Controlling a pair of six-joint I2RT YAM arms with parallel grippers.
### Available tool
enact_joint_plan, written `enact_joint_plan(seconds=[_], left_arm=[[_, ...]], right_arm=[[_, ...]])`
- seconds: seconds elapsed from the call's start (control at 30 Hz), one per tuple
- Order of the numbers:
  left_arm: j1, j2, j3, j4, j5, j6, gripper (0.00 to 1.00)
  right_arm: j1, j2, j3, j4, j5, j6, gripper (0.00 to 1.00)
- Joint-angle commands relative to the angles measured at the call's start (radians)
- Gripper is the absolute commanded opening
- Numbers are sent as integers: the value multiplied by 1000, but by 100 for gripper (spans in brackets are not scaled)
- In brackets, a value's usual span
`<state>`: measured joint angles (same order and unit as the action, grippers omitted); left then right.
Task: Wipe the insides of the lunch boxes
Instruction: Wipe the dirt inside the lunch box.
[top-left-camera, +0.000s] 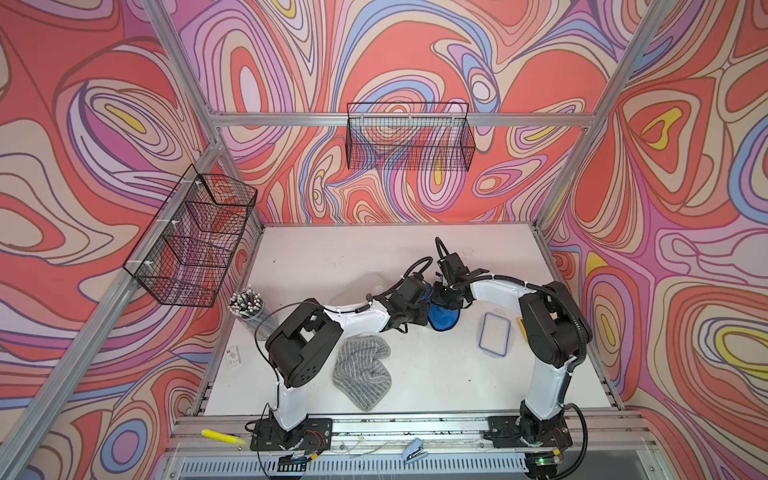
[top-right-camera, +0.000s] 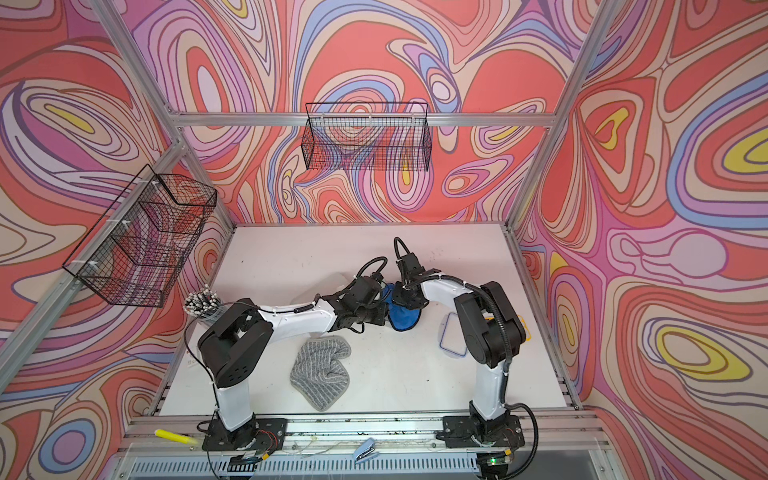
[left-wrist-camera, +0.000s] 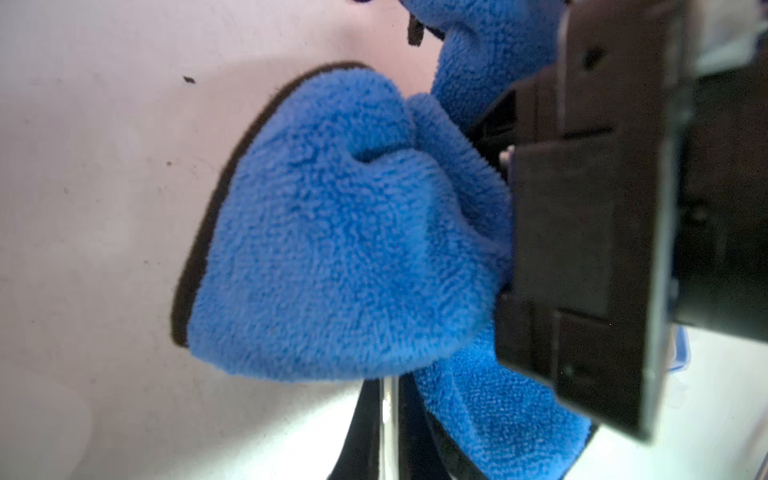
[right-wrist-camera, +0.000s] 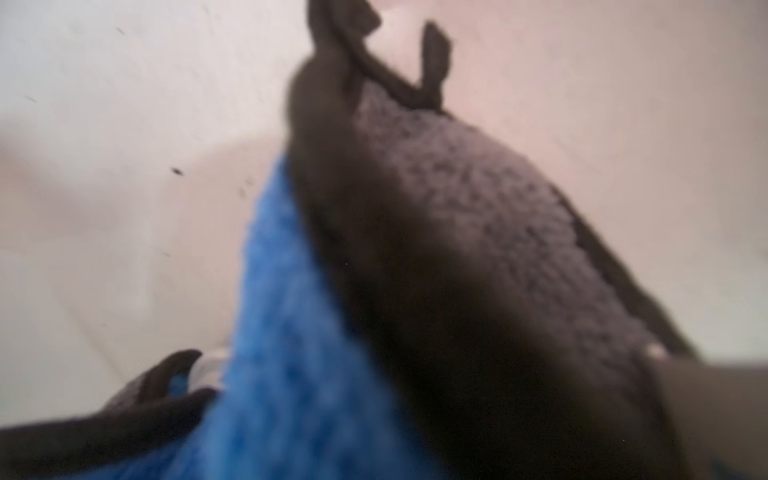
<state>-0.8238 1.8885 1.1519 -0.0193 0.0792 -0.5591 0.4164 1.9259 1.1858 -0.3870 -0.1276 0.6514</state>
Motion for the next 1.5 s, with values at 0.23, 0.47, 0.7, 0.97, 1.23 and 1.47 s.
enact_joint_plan(seconds=[0.23,0.47,0.7,0.97,1.23,1.47], left_arm=[[-44,13,32,35,138,11,0],[-44,26,62,7,95,3,0],[-40,33,78,12,51,-45,0],[-32,34,95,8,-6,-39,0],[-31,31,97,-2,-44,-16,0],[-31,24,76,17,-39,-20,0]], right_arm=[[30,160,-127,119,-208,6,0],[48,132,-159,-39,-318,-168,0],[48,110,-133,-207,-324,-282,0],[48,96,-80,-393,-353,-410,0],[48,109,-47,-470,-399,-464,0],[48,92,-9,-436,-358,-449,0]])
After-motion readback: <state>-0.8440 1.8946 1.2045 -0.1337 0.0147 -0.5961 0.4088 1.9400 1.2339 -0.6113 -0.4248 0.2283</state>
